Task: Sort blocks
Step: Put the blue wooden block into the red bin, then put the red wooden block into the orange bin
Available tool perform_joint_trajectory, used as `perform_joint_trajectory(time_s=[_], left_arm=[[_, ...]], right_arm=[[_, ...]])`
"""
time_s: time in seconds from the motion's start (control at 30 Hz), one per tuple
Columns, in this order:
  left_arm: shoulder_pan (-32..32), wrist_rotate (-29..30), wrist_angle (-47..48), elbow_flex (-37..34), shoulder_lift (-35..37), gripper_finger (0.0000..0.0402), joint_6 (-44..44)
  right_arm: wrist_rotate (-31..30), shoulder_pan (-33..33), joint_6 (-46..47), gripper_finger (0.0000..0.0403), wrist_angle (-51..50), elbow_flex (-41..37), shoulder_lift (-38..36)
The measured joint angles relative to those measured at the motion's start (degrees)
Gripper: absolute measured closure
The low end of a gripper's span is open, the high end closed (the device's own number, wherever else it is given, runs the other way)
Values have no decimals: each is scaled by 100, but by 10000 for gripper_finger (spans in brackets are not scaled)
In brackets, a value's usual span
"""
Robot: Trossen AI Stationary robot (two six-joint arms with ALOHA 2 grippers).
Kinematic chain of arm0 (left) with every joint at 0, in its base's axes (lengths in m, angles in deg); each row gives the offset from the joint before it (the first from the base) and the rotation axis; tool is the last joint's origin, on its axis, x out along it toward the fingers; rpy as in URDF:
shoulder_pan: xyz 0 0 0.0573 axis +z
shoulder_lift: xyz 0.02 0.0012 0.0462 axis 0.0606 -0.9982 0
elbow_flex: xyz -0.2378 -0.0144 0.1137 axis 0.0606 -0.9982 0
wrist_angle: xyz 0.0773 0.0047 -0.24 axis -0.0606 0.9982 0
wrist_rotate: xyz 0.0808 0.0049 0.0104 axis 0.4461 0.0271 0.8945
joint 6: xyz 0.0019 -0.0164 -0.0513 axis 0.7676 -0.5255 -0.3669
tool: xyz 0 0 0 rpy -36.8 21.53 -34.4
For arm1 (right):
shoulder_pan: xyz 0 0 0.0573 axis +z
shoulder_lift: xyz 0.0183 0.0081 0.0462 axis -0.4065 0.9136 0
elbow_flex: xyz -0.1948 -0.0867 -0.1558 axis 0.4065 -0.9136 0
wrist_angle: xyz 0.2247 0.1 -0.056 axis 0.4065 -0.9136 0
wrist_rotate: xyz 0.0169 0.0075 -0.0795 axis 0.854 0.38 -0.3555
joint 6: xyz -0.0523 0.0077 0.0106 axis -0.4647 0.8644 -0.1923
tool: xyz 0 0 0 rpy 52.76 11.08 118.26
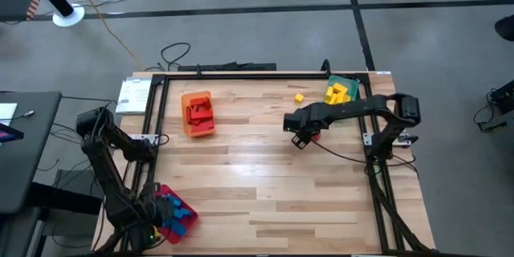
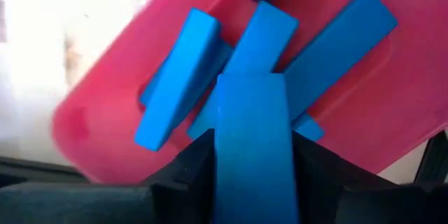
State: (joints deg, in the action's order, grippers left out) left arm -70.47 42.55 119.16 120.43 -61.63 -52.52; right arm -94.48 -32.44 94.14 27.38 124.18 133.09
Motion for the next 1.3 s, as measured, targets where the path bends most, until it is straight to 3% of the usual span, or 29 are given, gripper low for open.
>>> perform_joint_trajectory(time_s=[0.23, 0.43, 0.63, 0.77, 1.07, 1.3], left_arm=[[-62, 26, -171, -119, 0, 215, -248], [-60, 46, -134, -119, 2, 154, -78], [-60, 46, -68, -117, 9, 128, 127], [-60, 44, -60, -113, 67, 128, 124], [-64, 45, 40, -110, 410, 127, 22], [-149, 99, 293, -110, 708, 127, -198]], right_arm=[[427, -460, -187, 121, 412, -182, 96], [566, -465, -160, 121, 714, -463, 159], [584, -466, -137, 128, 1101, -560, 159], [603, -468, -138, 158, 1232, -562, 159], [711, -454, -123, 287, 1187, -555, 147], [772, -266, -103, 283, 1355, -412, 163]])
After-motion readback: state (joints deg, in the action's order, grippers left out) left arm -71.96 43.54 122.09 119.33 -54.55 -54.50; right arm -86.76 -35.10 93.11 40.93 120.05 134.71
